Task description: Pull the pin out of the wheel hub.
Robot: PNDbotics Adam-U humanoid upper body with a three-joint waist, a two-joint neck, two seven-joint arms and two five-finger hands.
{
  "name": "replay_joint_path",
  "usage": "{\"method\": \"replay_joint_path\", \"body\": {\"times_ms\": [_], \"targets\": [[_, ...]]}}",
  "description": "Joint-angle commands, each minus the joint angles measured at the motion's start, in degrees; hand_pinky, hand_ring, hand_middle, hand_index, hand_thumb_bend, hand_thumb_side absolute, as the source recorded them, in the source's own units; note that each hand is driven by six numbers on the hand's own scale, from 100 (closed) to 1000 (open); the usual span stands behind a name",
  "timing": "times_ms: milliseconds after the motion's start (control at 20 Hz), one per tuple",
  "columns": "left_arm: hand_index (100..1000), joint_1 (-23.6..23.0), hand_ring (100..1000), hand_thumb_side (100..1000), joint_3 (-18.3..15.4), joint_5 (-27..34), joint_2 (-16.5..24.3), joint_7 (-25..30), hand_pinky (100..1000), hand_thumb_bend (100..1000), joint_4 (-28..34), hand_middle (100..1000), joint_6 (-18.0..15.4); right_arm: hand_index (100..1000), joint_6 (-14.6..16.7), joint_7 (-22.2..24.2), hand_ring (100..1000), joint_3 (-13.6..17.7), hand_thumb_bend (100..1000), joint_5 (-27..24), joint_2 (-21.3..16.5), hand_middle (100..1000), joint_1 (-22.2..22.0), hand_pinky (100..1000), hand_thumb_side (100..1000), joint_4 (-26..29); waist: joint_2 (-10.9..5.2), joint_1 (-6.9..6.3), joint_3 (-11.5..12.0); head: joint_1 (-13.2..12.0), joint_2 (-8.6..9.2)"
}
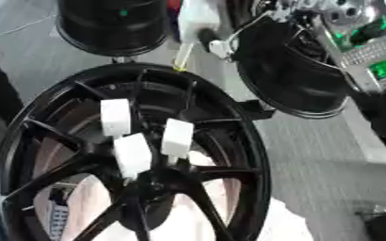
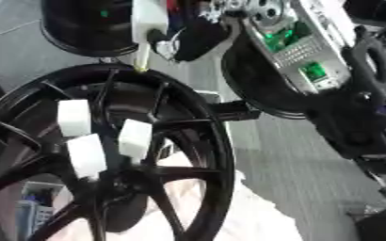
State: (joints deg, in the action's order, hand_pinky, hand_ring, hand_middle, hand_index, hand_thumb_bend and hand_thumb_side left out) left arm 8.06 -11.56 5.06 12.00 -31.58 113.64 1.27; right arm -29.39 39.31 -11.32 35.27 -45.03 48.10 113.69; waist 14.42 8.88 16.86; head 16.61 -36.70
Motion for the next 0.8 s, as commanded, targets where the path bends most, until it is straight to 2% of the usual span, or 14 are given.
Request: {"method": "replay_joint_path", "body": {"times_ms": [50, 100, 150, 300, 500, 600, 650, 750, 800], "targets": [[777, 0.2, 567, 469, -0.6, 0.2, 0.5, -0.1, 804, 154, 0.9, 665, -0.3, 462, -3.6, -4.0, 429, 5.3, 100, -2.3, -5.5, 342, -2.0, 435, 149, 0.9, -1.18, -0.64, -0.6, -1.7, -0.14], [777, 0.1, 567, 469, -0.7, 0.2, 0.5, -0.2, 804, 154, 0.9, 665, -0.3, 461, -4.3, -5.7, 428, 6.9, 100, -3.6, -7.1, 344, -3.4, 428, 185, 0.9, -1.18, -0.61, -0.8, -2.3, -0.26], [776, 0.0, 567, 470, -0.7, 0.2, 0.6, -0.3, 804, 153, 0.9, 665, -0.4, 462, -5.0, -7.4, 428, 8.4, 100, -4.8, -8.9, 341, -5.0, 427, 138, 0.9, -1.19, -0.59, -1.1, -3.1, -0.46], [777, 0.0, 567, 467, -0.9, -0.1, 0.8, -0.5, 804, 153, 0.9, 666, -0.4, 470, -7.2, -12.2, 437, 13.1, 100, -8.5, -15.3, 349, -11.5, 474, 141, 0.8, -1.24, -0.67, -2.3, -5.6, -0.9], [777, 0.0, 566, 463, -1.3, -0.5, 1.1, -0.8, 804, 150, 0.9, 666, -0.7, 490, -10.7, -18.6, 456, 19.2, 100, -12.6, -22.2, 367, -24.4, 555, 162, 0.9, -0.87, -1.24, -4.2, -8.8, -1.38], [777, -0.1, 566, 462, -1.5, -0.7, 1.2, -1.0, 804, 149, 0.9, 666, -0.7, 497, -11.6, -22.8, 463, 21.7, 100, -15.0, -23.4, 375, -31.7, 595, 175, 0.9, -0.52, -1.62, -5.2, -10.0, -1.54], [777, 0.0, 566, 461, -1.5, -0.8, 1.2, -1.1, 804, 147, 0.9, 666, -0.8, 526, -11.9, -24.9, 486, 22.7, 100, -15.9, -23.1, 402, -35.6, 663, 189, 0.9, -0.26, -1.8, -5.8, -10.7, -1.69], [777, 0.2, 565, 461, -1.6, -0.9, 1.2, -1.2, 803, 145, 0.9, 666, -0.9, 583, -11.8, -29.0, 529, 24.7, 100, -16.4, -21.1, 456, -43.2, 744, 206, 0.9, 0.4, -2.14, -6.7, -11.5, -1.72], [777, 0.3, 565, 462, -1.6, -1.0, 1.2, -1.2, 803, 145, 0.9, 666, -0.9, 586, -11.4, -30.9, 532, 25.7, 100, -16.3, -19.8, 459, -46.4, 749, 207, 0.9, 0.69, -2.28, -6.9, -11.6, -1.66]]}}
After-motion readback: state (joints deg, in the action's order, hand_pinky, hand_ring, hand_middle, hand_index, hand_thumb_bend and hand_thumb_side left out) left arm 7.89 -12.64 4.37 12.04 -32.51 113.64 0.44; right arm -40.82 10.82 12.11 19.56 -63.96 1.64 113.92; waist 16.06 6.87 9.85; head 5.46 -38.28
